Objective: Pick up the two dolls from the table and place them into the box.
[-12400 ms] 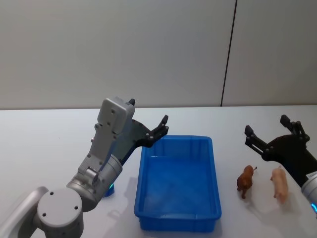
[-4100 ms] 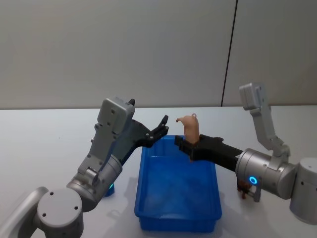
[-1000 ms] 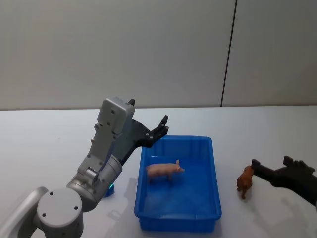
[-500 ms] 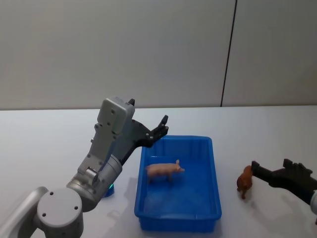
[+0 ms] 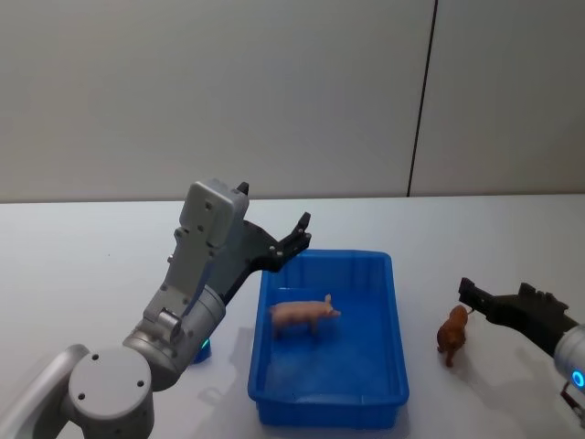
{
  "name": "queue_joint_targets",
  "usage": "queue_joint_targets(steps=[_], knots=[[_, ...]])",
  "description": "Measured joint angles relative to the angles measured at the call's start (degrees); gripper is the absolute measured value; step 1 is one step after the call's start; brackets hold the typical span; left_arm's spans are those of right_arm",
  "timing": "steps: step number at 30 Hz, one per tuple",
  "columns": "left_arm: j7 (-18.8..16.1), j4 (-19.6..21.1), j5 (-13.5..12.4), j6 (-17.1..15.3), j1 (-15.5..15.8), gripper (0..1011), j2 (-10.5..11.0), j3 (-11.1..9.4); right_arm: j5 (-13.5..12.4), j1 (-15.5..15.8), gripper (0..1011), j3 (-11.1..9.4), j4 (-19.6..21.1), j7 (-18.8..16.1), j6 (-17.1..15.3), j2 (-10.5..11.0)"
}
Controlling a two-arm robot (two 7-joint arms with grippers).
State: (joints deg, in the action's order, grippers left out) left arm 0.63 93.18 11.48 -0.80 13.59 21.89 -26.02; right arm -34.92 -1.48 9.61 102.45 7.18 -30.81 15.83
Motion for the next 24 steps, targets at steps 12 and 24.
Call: queue_joint_targets(steps=[12, 24], knots=[[0.0, 0.0, 0.0, 0.0, 0.0, 1001, 0.0, 0.0, -0.6, -1.6, 1001, 1.1, -1.2, 4.7, -1.9, -3.0], [0.0, 0.0, 0.0, 0.0, 0.0, 1001, 0.0, 0.0, 1.5, -1.4, 1001, 1.8, -1.3, 7.5, -2.8, -4.1]])
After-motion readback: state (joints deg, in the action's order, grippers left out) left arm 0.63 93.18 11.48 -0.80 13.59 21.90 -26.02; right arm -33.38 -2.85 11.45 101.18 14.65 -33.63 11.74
